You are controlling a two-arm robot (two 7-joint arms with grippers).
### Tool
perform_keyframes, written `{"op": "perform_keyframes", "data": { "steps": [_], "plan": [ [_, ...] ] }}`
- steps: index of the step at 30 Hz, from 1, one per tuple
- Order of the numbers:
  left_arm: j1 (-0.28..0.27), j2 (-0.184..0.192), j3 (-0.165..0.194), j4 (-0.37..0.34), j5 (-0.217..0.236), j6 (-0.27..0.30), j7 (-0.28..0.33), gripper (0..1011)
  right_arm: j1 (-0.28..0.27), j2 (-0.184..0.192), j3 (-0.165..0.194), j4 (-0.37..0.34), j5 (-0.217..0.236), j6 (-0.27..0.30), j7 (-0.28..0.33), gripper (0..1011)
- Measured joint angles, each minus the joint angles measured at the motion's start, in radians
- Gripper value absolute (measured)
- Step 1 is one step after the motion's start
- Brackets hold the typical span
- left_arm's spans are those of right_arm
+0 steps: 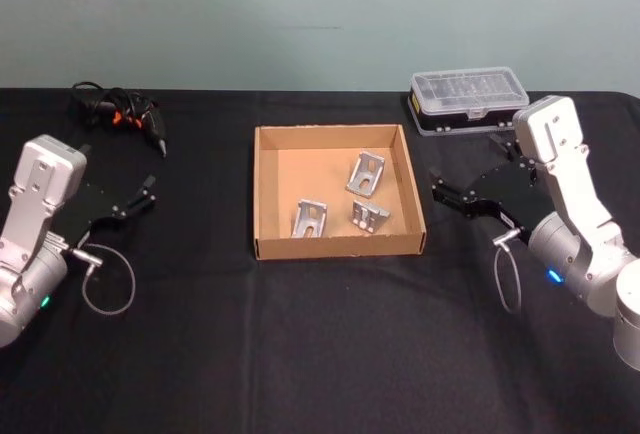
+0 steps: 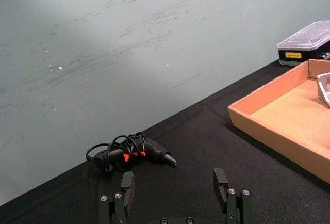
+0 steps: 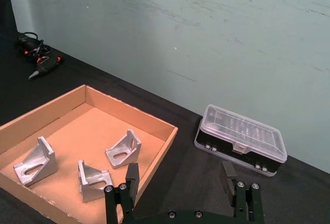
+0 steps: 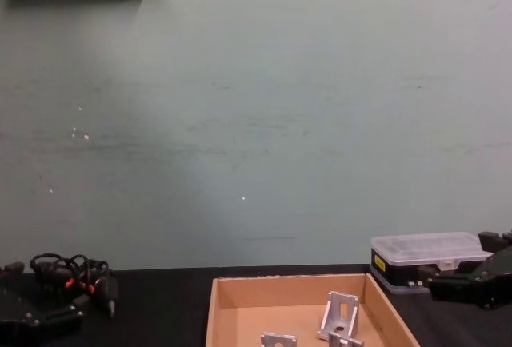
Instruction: Use one hand to pick up the angle iron from the table and place it into the box.
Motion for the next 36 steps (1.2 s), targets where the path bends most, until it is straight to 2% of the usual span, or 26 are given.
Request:
{"op": "perform_keyframes", "data": {
  "steps": [36],
  "plan": [
    [0.000, 0.000, 0.000, 0.000, 0.000, 0.000, 0.000, 1000, 0.005, 0.002, -0.005, 0.001, 0.006, -0.002, 0.011, 1003]
  ]
}}
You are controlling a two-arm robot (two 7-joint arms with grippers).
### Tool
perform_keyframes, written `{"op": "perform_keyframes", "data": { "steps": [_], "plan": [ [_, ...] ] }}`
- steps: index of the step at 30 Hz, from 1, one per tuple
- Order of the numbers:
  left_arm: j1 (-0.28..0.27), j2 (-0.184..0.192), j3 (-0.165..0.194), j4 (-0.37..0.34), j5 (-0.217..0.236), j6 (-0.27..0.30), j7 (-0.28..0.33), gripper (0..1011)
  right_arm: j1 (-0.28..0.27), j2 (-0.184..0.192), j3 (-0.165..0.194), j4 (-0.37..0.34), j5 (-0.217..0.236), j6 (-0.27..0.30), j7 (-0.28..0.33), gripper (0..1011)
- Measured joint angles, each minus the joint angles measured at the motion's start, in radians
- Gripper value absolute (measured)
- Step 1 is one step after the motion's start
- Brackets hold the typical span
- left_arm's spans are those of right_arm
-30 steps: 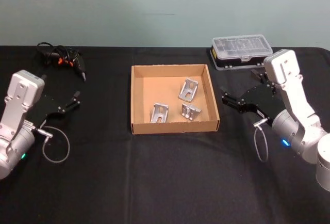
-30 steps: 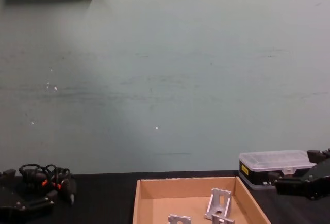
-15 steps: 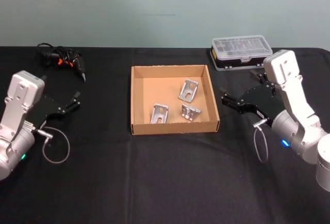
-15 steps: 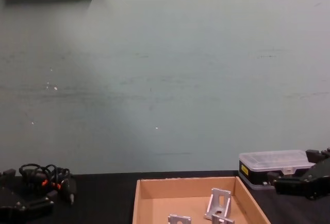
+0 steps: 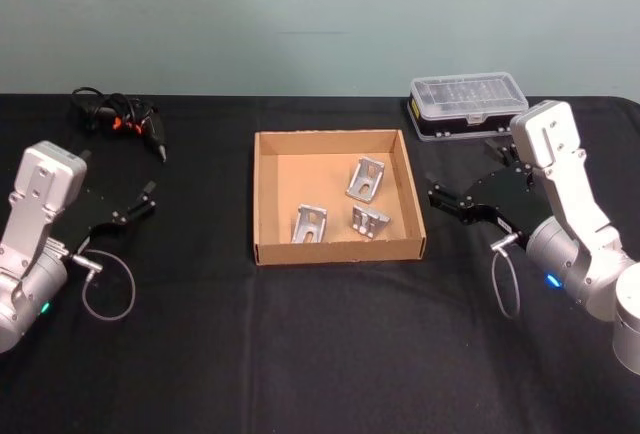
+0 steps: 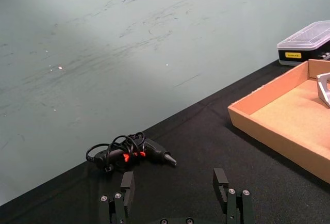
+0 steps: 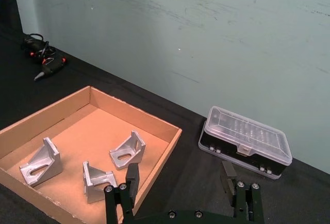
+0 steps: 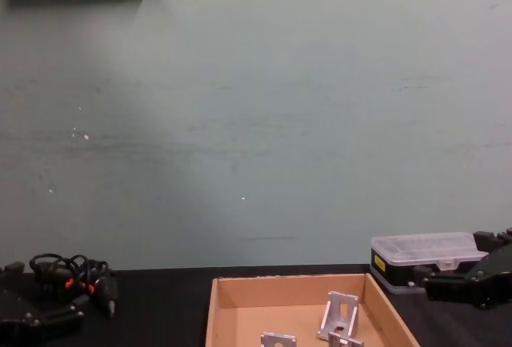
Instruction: Use one hand to pick up the angle iron from the table and place it into the box.
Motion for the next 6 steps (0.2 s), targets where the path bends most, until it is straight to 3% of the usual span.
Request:
{"op": "perform_keyframes", "data": {
  "steps": [6],
  "plan": [
    [0.000, 0.000, 0.000, 0.000, 0.000, 0.000, 0.000, 1000, 0.000, 0.000, 0.000, 0.000, 0.000, 0.000, 0.000, 1003]
  ]
}}
